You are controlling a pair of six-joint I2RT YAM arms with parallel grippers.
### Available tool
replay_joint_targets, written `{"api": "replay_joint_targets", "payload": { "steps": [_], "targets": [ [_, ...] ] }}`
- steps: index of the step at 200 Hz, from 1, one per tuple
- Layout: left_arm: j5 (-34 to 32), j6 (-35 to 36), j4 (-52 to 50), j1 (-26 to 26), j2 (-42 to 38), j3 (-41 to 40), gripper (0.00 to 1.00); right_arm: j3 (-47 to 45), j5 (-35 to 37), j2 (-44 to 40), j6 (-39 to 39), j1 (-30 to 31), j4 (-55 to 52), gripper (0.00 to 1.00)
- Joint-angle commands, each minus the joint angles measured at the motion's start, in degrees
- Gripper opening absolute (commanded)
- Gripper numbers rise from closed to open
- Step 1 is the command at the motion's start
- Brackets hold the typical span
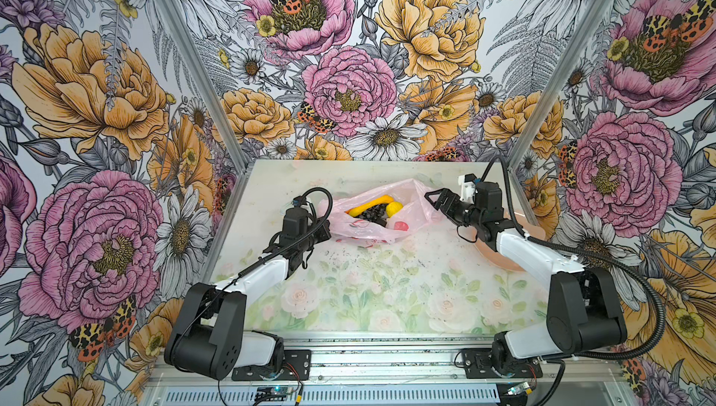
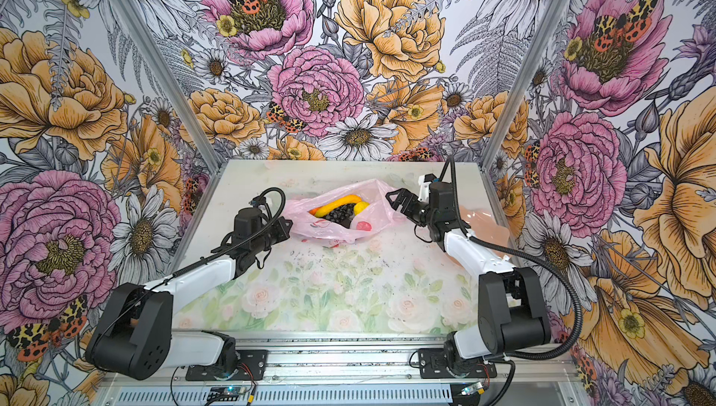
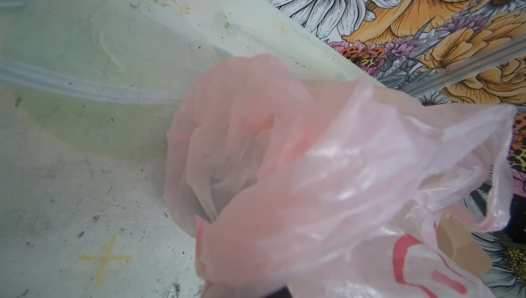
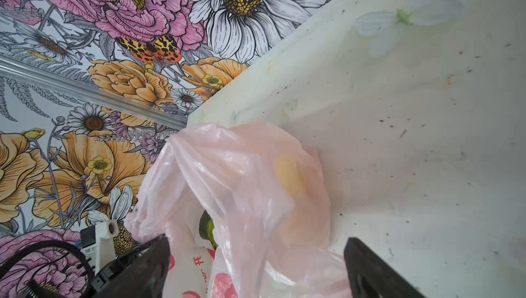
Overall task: Take fruits out of the plastic bag
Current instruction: Spread open the plastic bag at the center of the table.
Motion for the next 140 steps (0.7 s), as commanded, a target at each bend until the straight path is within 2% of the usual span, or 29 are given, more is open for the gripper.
{"api": "replay_joint_targets", "payload": {
  "steps": [1, 10, 28, 44, 62, 101, 140],
  "targets": [
    [-2.19, 1.93, -0.79, -1.31, -0.52, 0.59, 0.00, 2.40, 11.00, -5.16, -4.96, 2.40, -9.65, 0.99],
    [-2.65, 2.10, -1.30, -1.83, -0.52, 0.84, 0.00, 3.73, 16.14, -7.52, -6.31, 4.99, -13.51, 0.99],
    [-3.27, 2.46, -1.97, -2.65, -0.76, 1.10, 0.00, 7.36, 29.39, -10.03, -7.74, 14.01, -20.47, 0.99],
    [-3.90, 2.60, -2.31, -3.19, -1.13, 1.10, 0.00, 11.32, 39.76, -8.01, -6.05, 21.53, -25.85, 0.98],
    [-4.21, 2.55, -2.32, -3.74, -1.49, 1.02, 0.00, 15.79, 46.50, -2.39, -5.62, 27.96, -28.26, 0.98],
    [-4.56, 2.44, -2.65, -4.18, -2.73, 0.51, 0.00, 24.77, 47.92, 11.39, -2.22, 28.73, -30.38, 0.96],
    [-4.29, 1.86, -2.64, -4.14, -3.56, -0.13, 0.00, 30.48, 48.37, 20.53, -0.96, 26.10, -32.09, 0.92]
  ]
}}
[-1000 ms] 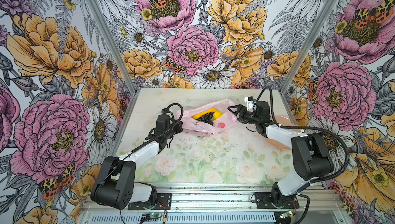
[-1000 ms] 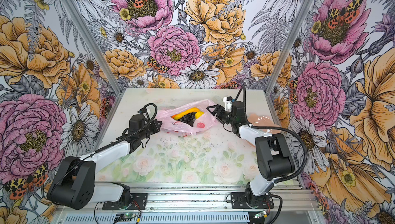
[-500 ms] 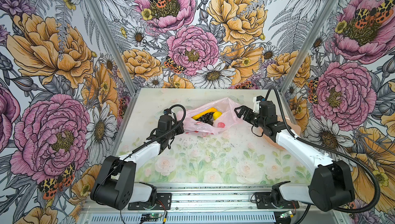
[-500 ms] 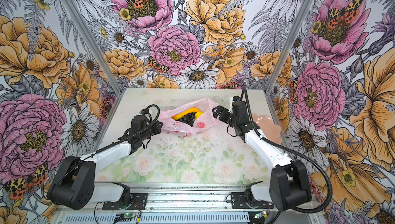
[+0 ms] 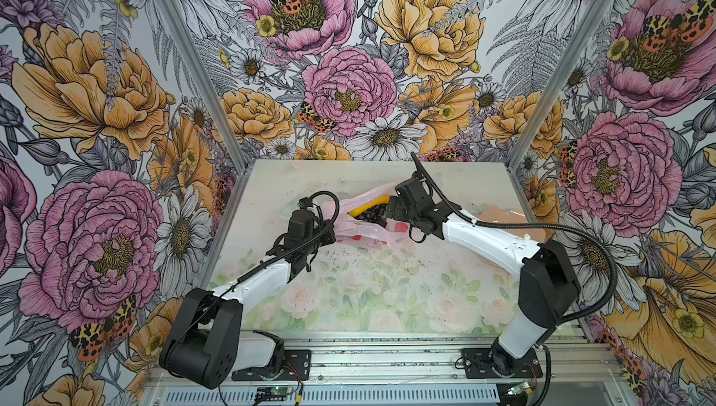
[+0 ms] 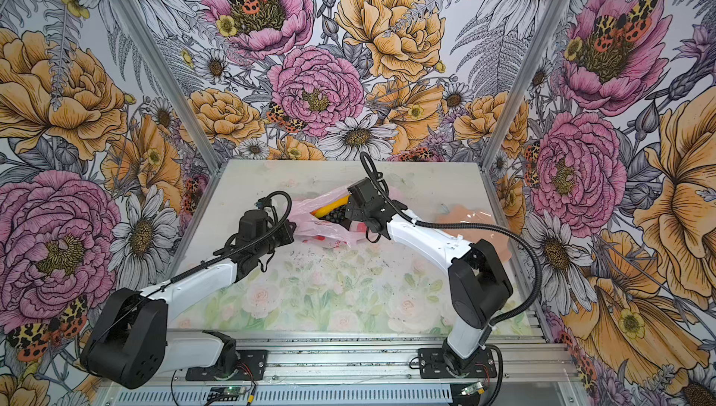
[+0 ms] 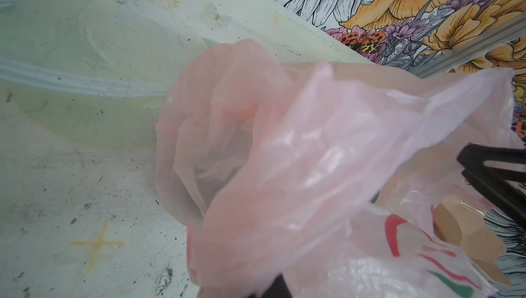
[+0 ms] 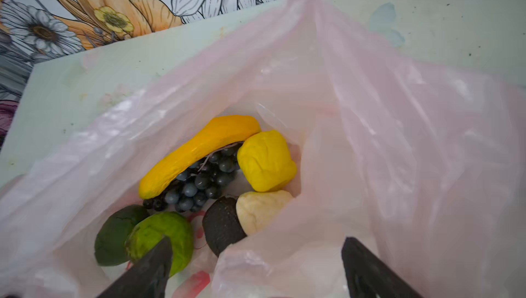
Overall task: Take fruits out of the plastic bag
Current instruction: Spread open the plastic bag at the center of the table.
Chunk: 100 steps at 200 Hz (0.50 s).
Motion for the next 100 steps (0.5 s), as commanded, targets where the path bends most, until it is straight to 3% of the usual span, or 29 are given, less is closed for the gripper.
{"api": "replay_joint_targets", "payload": {
  "steps": [1, 11, 27, 38, 48, 55, 82, 100],
  "targets": [
    [-0.93, 0.81, 0.31, -0.42, -1.09, -0.15, 0.00, 3.92, 3.37, 2.74, 1.64, -1.71, -2.86, 0.92],
    [-0.79, 0.81, 0.56, -0.44, -1.02, -0.37, 0.00, 4.71, 2.30, 4.45, 1.70, -2.78, -2.79, 0.87],
    [-0.75, 0.76, 0.81, -0.08, -0.89, -0.65, 0.00, 6.20, -1.40, 6.52, 0.92, -4.82, -2.62, 0.71],
    [0.62, 0.19, 1.66, 1.22, -0.68, -1.10, 0.00, 6.53, -5.63, 6.67, -0.14, -6.16, -1.28, 0.53],
    [2.14, -0.65, 2.69, 2.95, -0.50, -1.67, 0.00, 5.06, -9.34, 5.10, -1.29, -7.06, 1.71, 0.28],
    [3.11, -1.26, 3.24, 4.28, -0.62, -2.13, 0.00, 2.74, -13.94, 3.07, -2.31, -7.93, 5.56, 0.20],
    [7.81, -4.39, 8.50, 10.72, -0.94, -4.70, 0.00, -5.33, -31.37, -3.97, -2.38, -12.16, 18.15, 0.00],
    [11.58, -7.10, 13.77, 14.65, 0.40, -6.35, 0.00, -12.96, -43.53, -7.48, 1.01, -16.01, 31.34, 0.00]
  ]
}}
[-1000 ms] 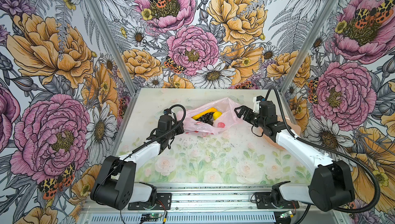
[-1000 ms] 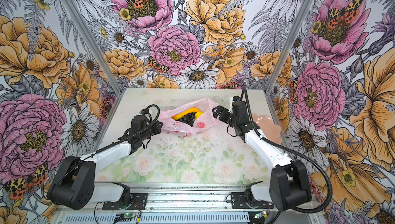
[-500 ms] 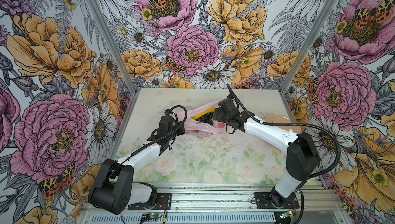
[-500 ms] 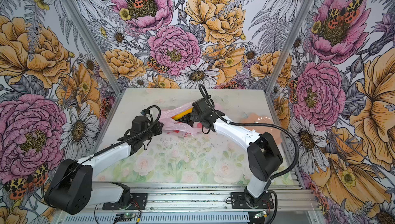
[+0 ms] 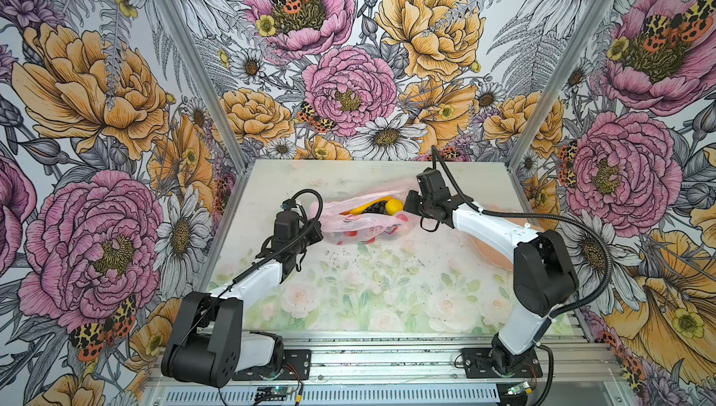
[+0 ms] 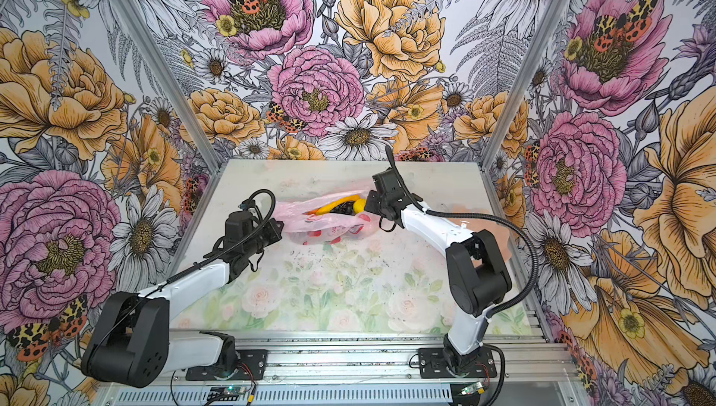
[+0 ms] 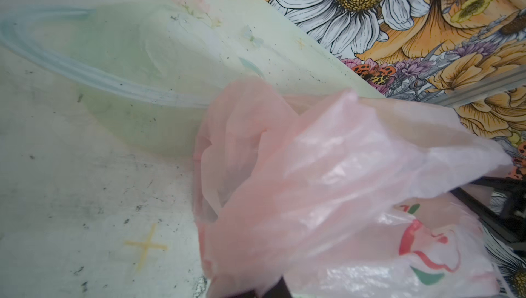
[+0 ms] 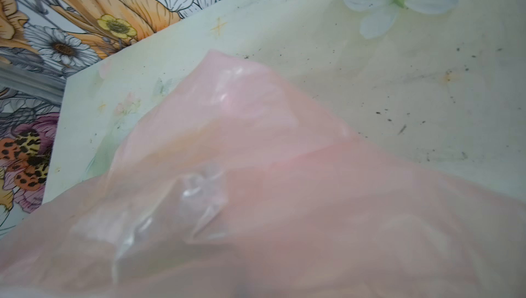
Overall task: Take fruits out of the plastic bag
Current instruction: Spread open the plastic bag at the center of the table.
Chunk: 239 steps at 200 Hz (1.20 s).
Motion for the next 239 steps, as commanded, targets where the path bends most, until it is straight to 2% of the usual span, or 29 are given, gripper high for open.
{"api": "replay_joint_targets", "payload": {
  "steps": [1, 36, 60, 76, 97, 111, 137, 157, 172, 183, 203, 222, 239],
  "targets": [
    [6.34, -4.13, 8.55, 4.17, 0.74, -2.24, 0.00, -7.45, -20.62, -6.16, 2.67, -4.13, 20.17, 0.00],
    [9.77, -7.21, 13.92, 7.75, 8.44, -2.57, 0.00, -19.76, -28.35, -8.19, 7.37, -8.78, 36.47, 0.00],
    [12.71, -12.09, 17.15, 11.63, 15.12, -3.48, 0.00, -27.85, -31.12, -6.99, 15.39, -12.18, 50.61, 0.00],
    [12.25, -10.81, 13.46, 10.99, 16.26, -1.84, 0.00, -29.07, -31.65, -6.35, 15.29, -12.57, 50.93, 0.00],
    [8.80, -6.78, 6.77, 7.10, 13.40, 0.71, 0.01, -29.23, -31.98, -6.39, 13.84, -11.79, 49.92, 0.00],
    [5.08, -4.03, 1.36, 4.37, 10.19, 2.40, 0.16, -28.92, -31.39, -7.07, 12.67, -11.49, 47.59, 0.00],
    [-5.37, -0.13, -10.33, -0.48, 4.05, 5.71, 0.52, -29.01, -29.53, -8.81, 10.37, -10.91, 43.98, 0.00],
    [-14.63, 0.74, -18.09, -5.14, 0.01, 7.87, 0.71, -28.73, -27.08, -10.51, 6.98, -9.70, 39.16, 0.00],
    [-21.64, 1.12, -24.60, -8.75, -1.10, 10.44, 0.77, -28.76, -26.63, -11.18, 5.82, -8.96, 37.82, 0.00],
    [-28.54, 1.83, -28.95, -11.54, -0.81, 12.83, 0.79, -28.90, -26.33, -11.60, 5.27, -8.50, 37.32, 0.00],
    [-37.27, 3.69, -36.00, -16.23, 1.76, 18.14, 0.82, -28.58, -25.54, -12.55, 3.75, -7.40, 35.28, 0.00],
    [-42.62, 5.85, -41.39, -19.00, 5.35, 23.56, 0.84, -28.28, -24.96, -13.52, 2.56, -6.83, 33.82, 0.00],
    [-43.26, 10.15, -42.17, -20.60, 8.55, 27.06, 0.85, -28.48, -24.38, -14.31, 2.20, -6.83, 33.20, 0.00]
  ]
}}
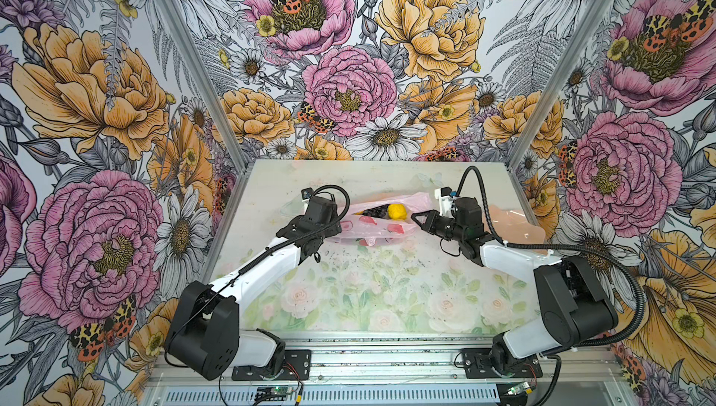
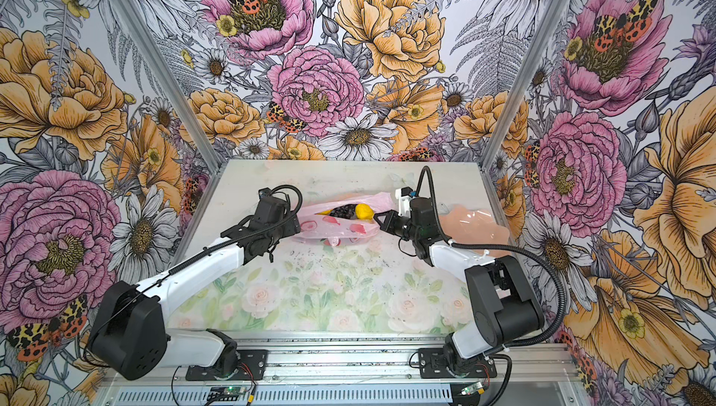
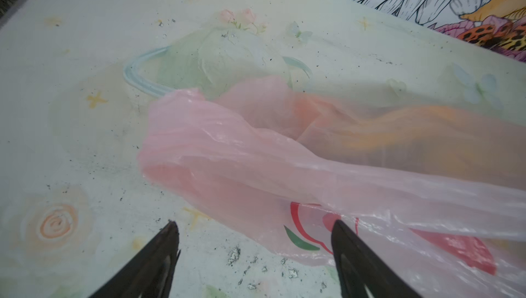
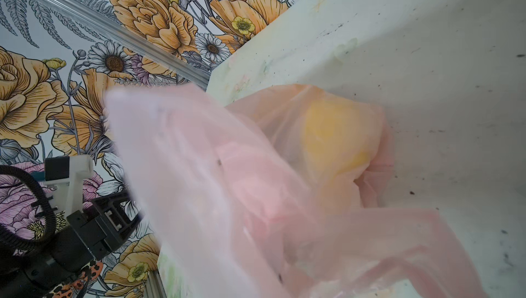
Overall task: Take fruits out of the plastic bag
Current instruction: Spread open the plastic bag at the center of the table.
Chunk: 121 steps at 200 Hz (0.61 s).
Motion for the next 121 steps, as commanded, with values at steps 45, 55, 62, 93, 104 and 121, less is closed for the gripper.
{"api": "replay_joint_targets", "payload": {
  "steps": [45, 55, 62, 93, 104, 121],
  "targets": [
    [-8.37, 20.08, -6.07, -7.39, 10.76, 10.26, 0.88, 1.82, 0.97, -3.09, -3.16, 0.47, -2.67, 0.00],
    [-8.09, 19.86, -4.85, -6.04, 12.10, 10.91, 0.88, 1.82, 1.08, -3.34, -3.90, 0.43, -3.25, 0.00],
    [-7.50, 19.66, -3.93, -4.73, 13.16, 11.53, 0.88, 1.85, 1.12, -3.54, -4.41, 0.43, -3.77, 0.00],
    [-6.02, 18.23, -0.78, 0.35, 18.29, 17.26, 0.78, 1.97, 0.48, -3.38, -6.50, 0.60, -5.74, 0.00],
    [-2.88, 17.06, -0.55, 2.34, 20.04, 20.06, 0.70, 2.03, 0.85, -3.42, -7.82, 0.93, -7.12, 0.00],
    [1.32, 15.79, 0.09, 4.53, 21.68, 23.38, 0.65, 2.21, 1.79, -3.07, -9.89, 1.39, -9.54, 0.00]
  ]
}}
